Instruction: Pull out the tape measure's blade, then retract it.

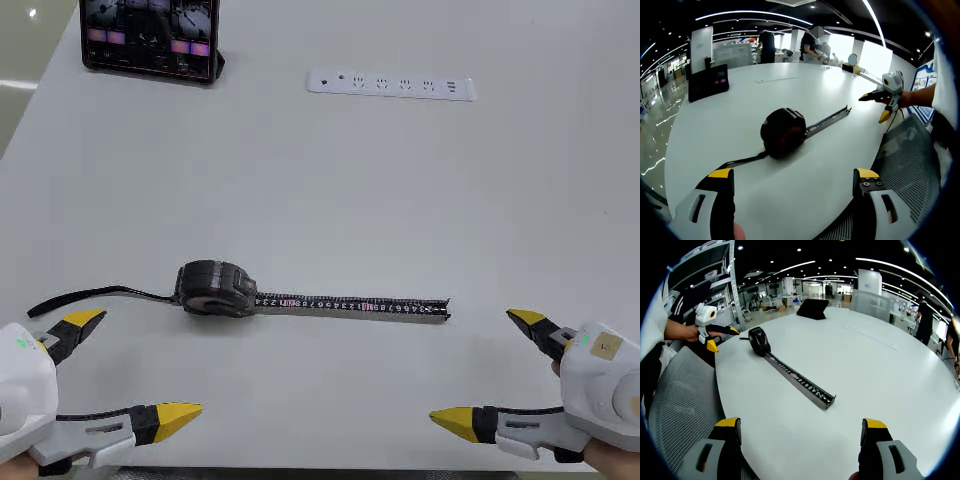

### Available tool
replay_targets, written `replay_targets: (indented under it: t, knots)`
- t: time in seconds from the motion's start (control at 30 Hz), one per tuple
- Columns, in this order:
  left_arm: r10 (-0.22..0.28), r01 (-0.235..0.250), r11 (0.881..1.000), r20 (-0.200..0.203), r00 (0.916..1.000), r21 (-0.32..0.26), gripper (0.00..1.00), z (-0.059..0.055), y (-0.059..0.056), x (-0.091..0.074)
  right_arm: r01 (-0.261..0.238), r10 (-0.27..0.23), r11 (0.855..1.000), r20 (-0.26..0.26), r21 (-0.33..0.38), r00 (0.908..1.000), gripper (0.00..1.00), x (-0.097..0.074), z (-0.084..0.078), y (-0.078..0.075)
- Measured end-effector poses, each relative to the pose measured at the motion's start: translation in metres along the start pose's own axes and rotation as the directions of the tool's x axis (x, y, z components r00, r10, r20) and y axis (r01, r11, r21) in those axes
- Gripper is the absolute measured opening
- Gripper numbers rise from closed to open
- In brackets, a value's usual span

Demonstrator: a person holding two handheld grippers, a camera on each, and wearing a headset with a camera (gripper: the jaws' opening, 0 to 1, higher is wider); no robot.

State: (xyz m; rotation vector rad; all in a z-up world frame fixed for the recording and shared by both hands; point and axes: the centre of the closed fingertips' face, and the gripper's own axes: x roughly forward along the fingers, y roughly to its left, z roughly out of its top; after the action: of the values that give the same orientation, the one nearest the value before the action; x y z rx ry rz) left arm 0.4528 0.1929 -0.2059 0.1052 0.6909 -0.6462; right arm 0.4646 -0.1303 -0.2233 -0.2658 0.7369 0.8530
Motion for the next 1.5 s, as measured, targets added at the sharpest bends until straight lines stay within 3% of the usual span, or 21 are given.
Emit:
replay_targets:
  t: [0.2,0.9,1.5]
  knots:
    - [0.005,-0.005,1.0,-0.003,1.0,0.002,0.96,0.001,0.001,0.002,-0.004,0.004,1.0,-0.001,-0.004,1.0,0.99,0.003,0.0,0.001]
    - [-0.004,0.004,1.0,-0.003,1.0,-0.013,0.95,0.019,-0.003,0.028,-0.023,0.023,0.999,-0.009,-0.034,0.9997,0.94,0.01,0.009,-0.009]
    - [0.009,-0.008,0.998,0.028,0.9996,-0.061,0.94,0.033,0.004,0.049,-0.033,0.032,0.998,-0.023,-0.054,0.9992,0.89,0.014,0.01,-0.015]
